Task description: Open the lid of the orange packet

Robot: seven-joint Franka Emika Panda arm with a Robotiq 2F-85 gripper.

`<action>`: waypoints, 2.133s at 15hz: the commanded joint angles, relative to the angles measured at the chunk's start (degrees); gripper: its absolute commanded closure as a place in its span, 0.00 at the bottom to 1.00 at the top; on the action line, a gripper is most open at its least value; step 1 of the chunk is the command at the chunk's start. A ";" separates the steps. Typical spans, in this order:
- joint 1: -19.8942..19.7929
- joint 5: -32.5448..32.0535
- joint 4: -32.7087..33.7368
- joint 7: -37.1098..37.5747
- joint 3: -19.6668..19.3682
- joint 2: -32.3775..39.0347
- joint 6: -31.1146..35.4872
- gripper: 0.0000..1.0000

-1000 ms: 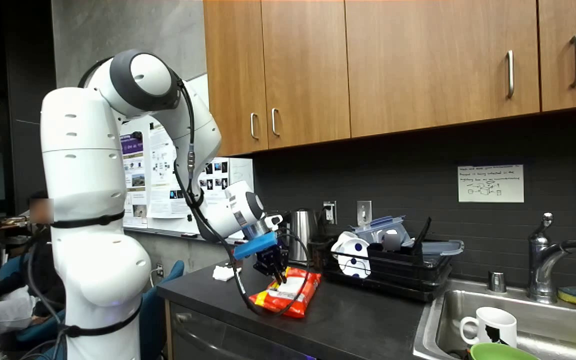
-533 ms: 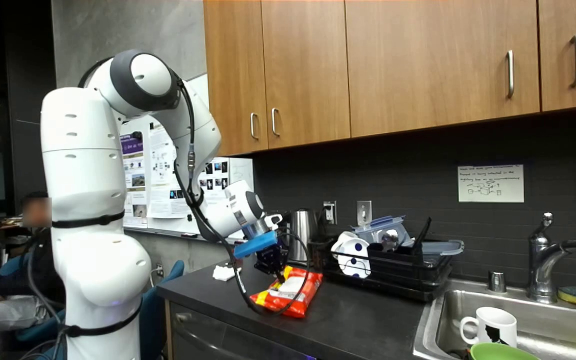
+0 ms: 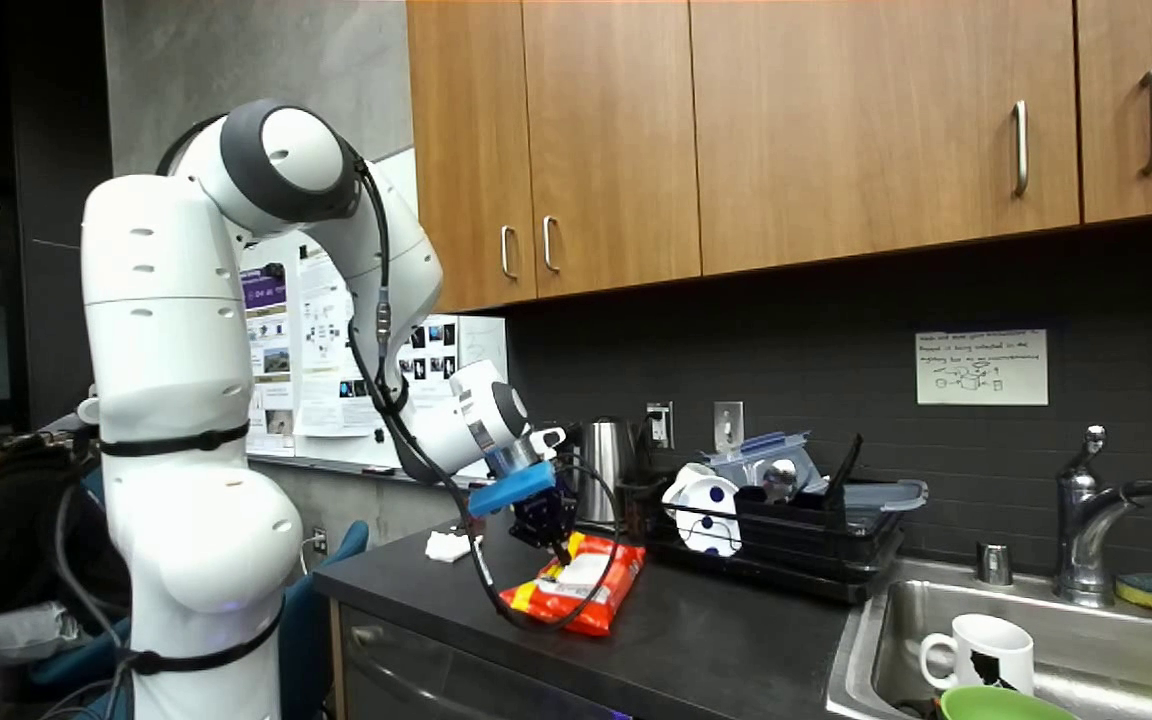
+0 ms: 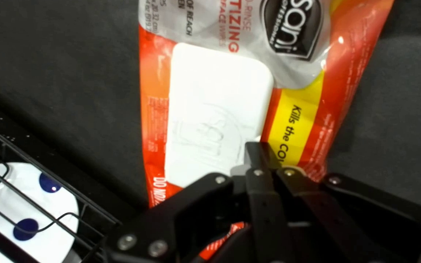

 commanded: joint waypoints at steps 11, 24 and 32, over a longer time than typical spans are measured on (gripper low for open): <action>-0.26 -1.12 0.63 0.73 -0.09 0.53 -0.31 0.51; -0.42 -1.23 0.92 0.73 -0.32 1.64 -0.15 0.56; -0.63 -1.17 0.77 0.54 -0.54 2.10 -0.13 0.68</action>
